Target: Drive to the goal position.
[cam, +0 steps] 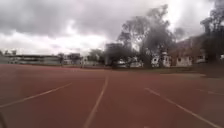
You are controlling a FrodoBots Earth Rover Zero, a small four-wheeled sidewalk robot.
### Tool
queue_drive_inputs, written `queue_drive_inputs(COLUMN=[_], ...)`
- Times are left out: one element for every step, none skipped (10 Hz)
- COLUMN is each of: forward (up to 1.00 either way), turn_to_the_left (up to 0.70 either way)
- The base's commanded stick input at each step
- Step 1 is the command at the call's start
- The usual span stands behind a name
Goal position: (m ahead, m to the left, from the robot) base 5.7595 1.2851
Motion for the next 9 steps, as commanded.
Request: queue_drive_inputs(forward=[0.7,0.7,0.7,0.7,0.7,0.7,0.7,0.7,0.7], turn_to_the_left=[0.0,0.0,0.0,0.0,0.0,0.0,0.0,0.0,0.0])
